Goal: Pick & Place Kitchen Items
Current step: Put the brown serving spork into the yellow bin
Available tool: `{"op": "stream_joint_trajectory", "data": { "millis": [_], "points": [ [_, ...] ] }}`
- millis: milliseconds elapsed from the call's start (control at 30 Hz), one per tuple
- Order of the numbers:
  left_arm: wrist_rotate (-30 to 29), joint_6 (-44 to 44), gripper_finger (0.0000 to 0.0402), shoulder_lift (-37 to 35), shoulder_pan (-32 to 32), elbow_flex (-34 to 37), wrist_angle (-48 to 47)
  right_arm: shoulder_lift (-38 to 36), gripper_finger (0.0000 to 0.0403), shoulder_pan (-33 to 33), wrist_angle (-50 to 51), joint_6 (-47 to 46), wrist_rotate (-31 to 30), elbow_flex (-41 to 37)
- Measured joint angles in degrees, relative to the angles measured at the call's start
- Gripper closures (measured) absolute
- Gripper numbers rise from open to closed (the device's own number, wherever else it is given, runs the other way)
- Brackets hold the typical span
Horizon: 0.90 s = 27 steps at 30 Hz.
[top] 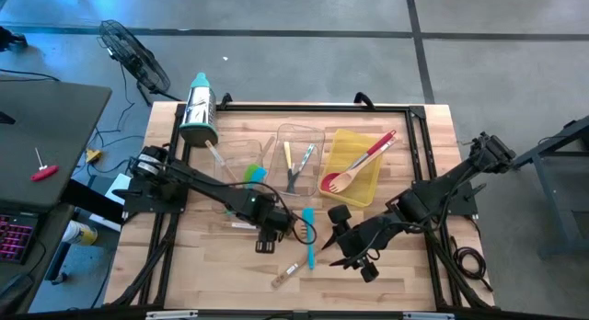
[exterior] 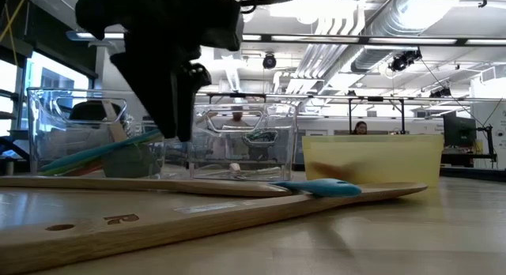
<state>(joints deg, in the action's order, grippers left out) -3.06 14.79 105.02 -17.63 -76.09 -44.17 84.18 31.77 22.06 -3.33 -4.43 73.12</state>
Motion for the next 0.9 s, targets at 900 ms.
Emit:
{"op": "stream_joint_trajectory", "data": {
  "millis": [900],
  "points": [
    [-1.17,-1.05,0.022,2.0,0.04,0.17,5.13,0.0,0.0213,-1.16,0.0,0.59,-1.18,0.0]
  ]
}}
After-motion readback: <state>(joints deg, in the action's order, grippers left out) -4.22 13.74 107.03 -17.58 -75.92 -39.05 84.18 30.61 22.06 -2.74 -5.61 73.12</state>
